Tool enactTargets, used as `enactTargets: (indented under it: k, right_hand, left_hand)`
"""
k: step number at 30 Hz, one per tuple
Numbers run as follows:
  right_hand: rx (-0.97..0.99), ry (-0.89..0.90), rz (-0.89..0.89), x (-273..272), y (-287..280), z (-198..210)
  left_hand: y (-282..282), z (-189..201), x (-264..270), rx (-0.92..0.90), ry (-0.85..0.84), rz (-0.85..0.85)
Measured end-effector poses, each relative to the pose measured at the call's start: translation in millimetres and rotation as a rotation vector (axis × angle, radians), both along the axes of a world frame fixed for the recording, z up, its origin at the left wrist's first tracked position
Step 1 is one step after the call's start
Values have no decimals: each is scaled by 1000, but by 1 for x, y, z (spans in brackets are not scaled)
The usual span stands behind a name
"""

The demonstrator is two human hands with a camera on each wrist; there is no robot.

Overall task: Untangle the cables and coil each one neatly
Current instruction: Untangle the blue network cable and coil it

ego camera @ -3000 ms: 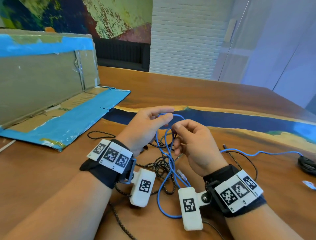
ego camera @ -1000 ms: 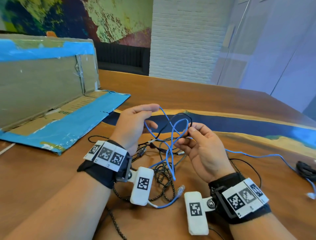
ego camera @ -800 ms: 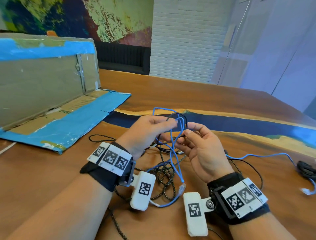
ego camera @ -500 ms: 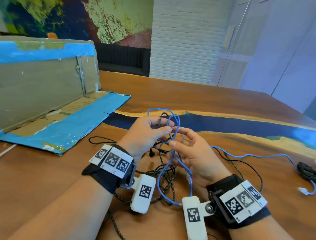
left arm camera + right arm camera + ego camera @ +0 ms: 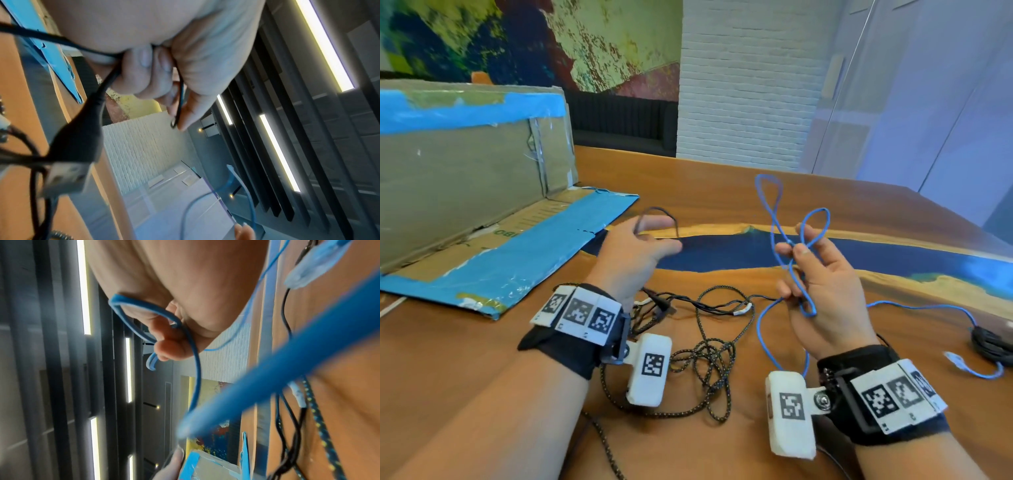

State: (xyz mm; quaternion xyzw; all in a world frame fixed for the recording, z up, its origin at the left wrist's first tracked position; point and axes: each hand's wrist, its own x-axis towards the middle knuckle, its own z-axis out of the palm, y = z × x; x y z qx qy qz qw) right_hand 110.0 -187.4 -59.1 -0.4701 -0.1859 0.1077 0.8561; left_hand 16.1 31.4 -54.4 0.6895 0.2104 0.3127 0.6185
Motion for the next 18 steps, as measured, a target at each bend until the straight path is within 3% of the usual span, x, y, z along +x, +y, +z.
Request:
enactTargets:
  k: [2,7,12,15,18]
  right_hand:
    - [23,-13,23,1,-3,3]
    - [-23,-72,124,-8,1,1]
    - [-92,-93,158,-18,10,-7]
    - [-98,-53,137,-20,15,-9]
    - [-95,-30,140,-24,20,-10]
  left_hand:
    - [6,0,2,-57,-41,111]
    - [4,-4,5,-119,7,105]
    - [-13,4,1,-2,-48,91]
    - [-31,9,-7,44,-33,-165]
    - [-48,3,-8,89,114,-468]
